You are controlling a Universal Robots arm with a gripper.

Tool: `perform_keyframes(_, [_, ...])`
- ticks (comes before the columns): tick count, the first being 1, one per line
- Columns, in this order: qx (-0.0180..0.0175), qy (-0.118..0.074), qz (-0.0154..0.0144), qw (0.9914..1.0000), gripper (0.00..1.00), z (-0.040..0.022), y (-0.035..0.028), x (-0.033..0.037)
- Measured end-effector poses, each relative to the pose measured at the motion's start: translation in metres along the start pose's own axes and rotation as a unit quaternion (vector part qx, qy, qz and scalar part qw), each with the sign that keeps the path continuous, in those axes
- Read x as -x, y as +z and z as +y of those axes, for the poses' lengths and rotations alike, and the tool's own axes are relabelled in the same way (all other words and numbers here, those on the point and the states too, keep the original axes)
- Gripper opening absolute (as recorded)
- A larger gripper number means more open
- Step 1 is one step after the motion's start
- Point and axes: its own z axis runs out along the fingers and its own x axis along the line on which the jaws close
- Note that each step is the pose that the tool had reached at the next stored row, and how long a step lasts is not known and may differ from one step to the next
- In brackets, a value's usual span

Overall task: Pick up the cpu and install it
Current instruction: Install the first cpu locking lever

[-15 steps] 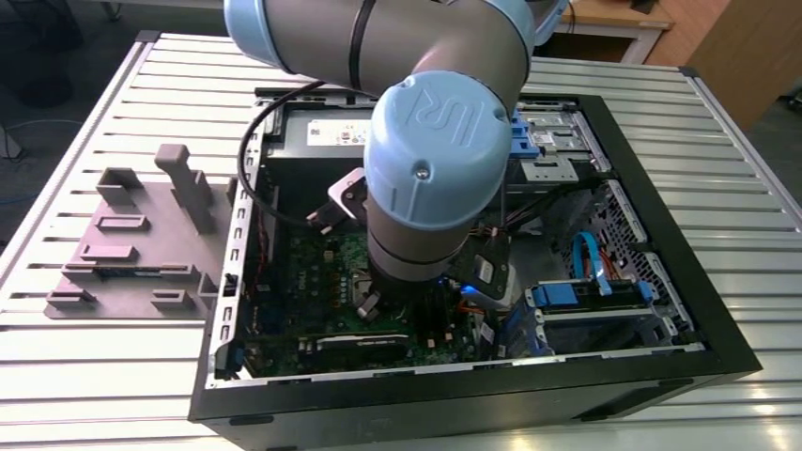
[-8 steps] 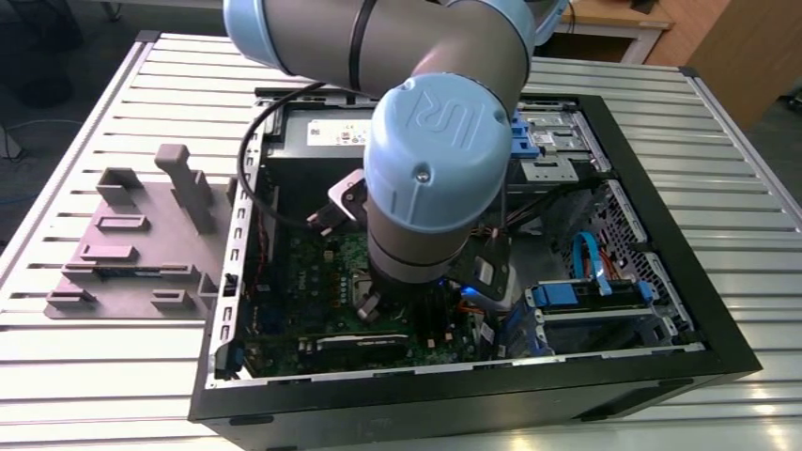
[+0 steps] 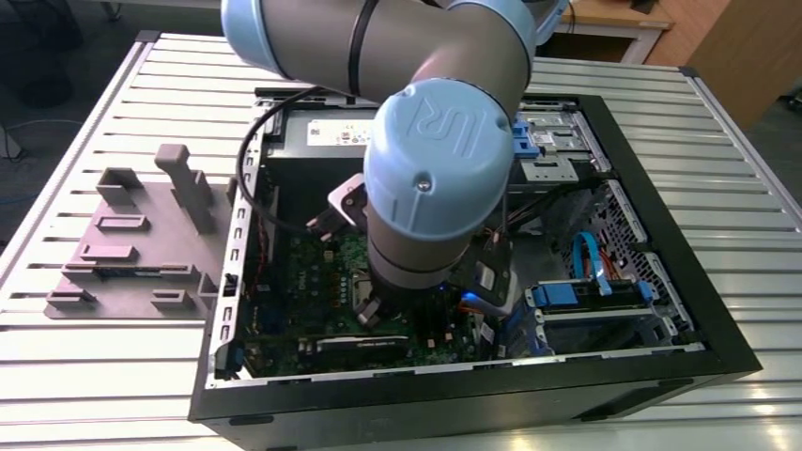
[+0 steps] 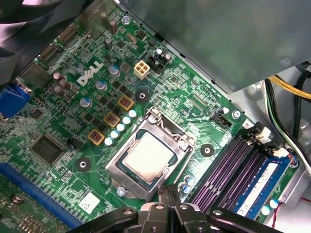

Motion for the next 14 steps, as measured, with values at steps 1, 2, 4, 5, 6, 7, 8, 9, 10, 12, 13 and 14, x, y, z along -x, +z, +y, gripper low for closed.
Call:
perform_keyframes(1, [0.0,0.0,0.0,1.0,0.11,-0.0005,-0.0001,-0.0004])
perform_keyframes(2, [0.0,0.0,-0.0001,1.0,0.11,-0.0009,-0.0002,-0.0007])
perform_keyframes(4, [0.0,0.0,0.0,1.0,0.11,-0.0017,-0.0004,-0.0015])
perform_keyframes(5, [0.0,0.0,0.0001,1.0,0.11,-0.002,-0.0006,-0.0019])
perform_keyframes(6, [0.0,0.0,0.0001,1.0,0.11,-0.0023,-0.0006,-0.0021])
perform_keyframes(7, [0.0,0.0,0.0,1.0,0.11,-0.0023,-0.0006,-0.0022])
perform_keyframes(8, [0.0,0.0,0.0,1.0,0.11,-0.0024,-0.0006,-0.0021])
perform_keyframes(9, [0.0,0.0,0.0001,1.0,0.11,-0.0024,-0.0007,-0.0021])
perform_keyframes(10, [0.0,0.0,0.0,1.0,0.11,-0.0024,-0.0006,-0.0022])
perform_keyframes(12, [-0.0001,0.0,0.0,1.0,0.11,-0.0024,-0.0006,-0.0022])
perform_keyframes(13, [0.0,0.0,0.0,1.0,0.11,-0.0024,-0.0006,-0.0022])
perform_keyframes(14, [0.0,0.0,0.0,1.0,0.11,-0.0024,-0.0006,-0.0022])
